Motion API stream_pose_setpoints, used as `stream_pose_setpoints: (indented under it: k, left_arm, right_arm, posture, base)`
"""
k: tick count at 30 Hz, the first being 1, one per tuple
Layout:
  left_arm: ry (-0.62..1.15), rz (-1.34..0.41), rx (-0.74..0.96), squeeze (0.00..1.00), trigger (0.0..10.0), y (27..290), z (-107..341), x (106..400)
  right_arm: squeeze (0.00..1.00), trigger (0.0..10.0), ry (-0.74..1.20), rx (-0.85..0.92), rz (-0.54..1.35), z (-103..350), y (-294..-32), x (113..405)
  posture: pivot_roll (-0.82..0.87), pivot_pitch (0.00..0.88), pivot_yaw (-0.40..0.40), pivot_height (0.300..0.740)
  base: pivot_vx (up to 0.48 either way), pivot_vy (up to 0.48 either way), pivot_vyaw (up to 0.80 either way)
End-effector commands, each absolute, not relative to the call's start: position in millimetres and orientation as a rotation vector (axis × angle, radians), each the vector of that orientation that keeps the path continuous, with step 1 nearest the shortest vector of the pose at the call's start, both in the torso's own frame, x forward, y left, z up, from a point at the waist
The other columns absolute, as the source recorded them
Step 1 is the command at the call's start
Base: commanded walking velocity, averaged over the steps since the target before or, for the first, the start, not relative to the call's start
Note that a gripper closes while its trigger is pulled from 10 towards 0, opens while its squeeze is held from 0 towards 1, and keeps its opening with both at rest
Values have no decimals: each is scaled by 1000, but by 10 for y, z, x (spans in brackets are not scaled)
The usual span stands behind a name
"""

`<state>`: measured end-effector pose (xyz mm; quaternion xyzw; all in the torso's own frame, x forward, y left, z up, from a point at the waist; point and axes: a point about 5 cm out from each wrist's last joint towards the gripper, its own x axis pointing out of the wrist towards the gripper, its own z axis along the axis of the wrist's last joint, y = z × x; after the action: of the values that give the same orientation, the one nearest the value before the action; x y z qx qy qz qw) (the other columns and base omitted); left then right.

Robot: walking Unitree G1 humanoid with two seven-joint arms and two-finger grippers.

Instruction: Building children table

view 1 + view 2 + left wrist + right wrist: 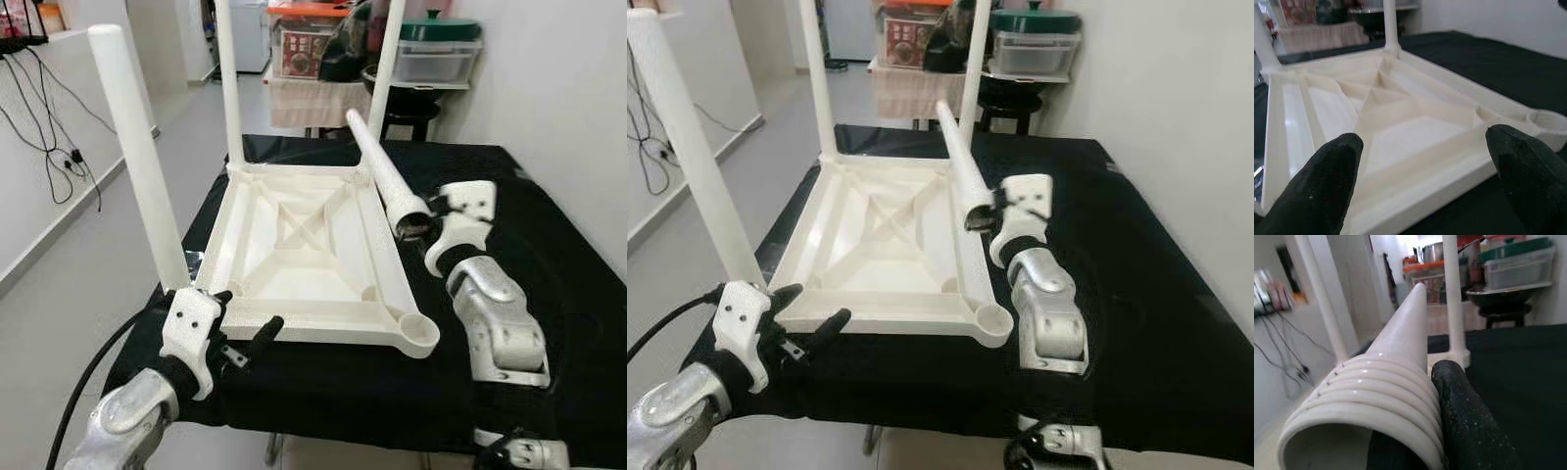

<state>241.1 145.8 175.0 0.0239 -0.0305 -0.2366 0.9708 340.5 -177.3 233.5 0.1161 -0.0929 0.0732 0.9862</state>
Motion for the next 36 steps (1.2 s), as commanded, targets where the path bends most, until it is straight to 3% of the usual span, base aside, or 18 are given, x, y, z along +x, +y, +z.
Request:
stream_pose_setpoints:
  k: [1,5,14,15,16,17,18,20,26,27,36]
  left_arm:
    - [-50,-475,25,0,10000,1460,1737,2434]
    - [-87,-481,-27,0,10000,1424,1829,2485]
    - [-87,-481,-27,0,10000,1424,1829,2485]
    - [-113,-482,-73,0,10000,1412,1901,2522]
    - [-215,-480,-221,0,10000,1485,2213,2659]
    - [-215,-480,-221,0,10000,1485,2213,2659]
    - [-294,-501,-346,0,10000,1541,2464,2733]
    - [-350,-531,-436,0,10000,1578,2643,2762]
    - [-388,-604,-529,0,10000,1575,2783,2757]
    - [-391,-626,-545,0,10000,1552,2797,2747]
    - [-400,-789,-680,0,10000,1467,2977,2661]
  right_arm:
    - [0,0,-244,331,169,2434,-1785,3395]
    - [0,0,-298,457,234,2499,-1755,3374]
    - [0,0,-298,457,234,2499,-1755,3374]
    - [0,0,-332,517,282,2547,-1736,3361]
    - [0,0,-404,598,388,2638,-1729,3320]
    - [0,0,-404,598,388,2638,-1729,3320]
    - [0,0,-461,644,461,2705,-1739,3285]
    - [0,0,-505,683,501,2756,-1772,3261]
    - [0,0,-580,793,526,2844,-1911,3229]
    - [0,10000,-594,814,569,2863,-1925,3196]
    - [0,10000,-613,774,880,2828,-1791,2936]
  posture:
    - [41,0,-30,740]
    - [41,0,-30,740]
    - [41,0,-30,740]
    - [41,0,-30,740]
    - [60,0,-34,740]
    - [60,0,-34,740]
    - [62,0,-34,740]
    - [60,0,-31,740]
    - [57,0,-28,740]
    - [55,0,-29,740]
    - [56,0,-29,740]
  base:
    - [0,0,0]
    - [0,0,0]
    - [0,0,0]
    - [0,0,0]
    - [0,0,0]
    - [0,0,0]
    - [0,0,0]
    - [0,0,0]
    - [0,0,0]
    - [0,0,0]
    - [0,0,0]
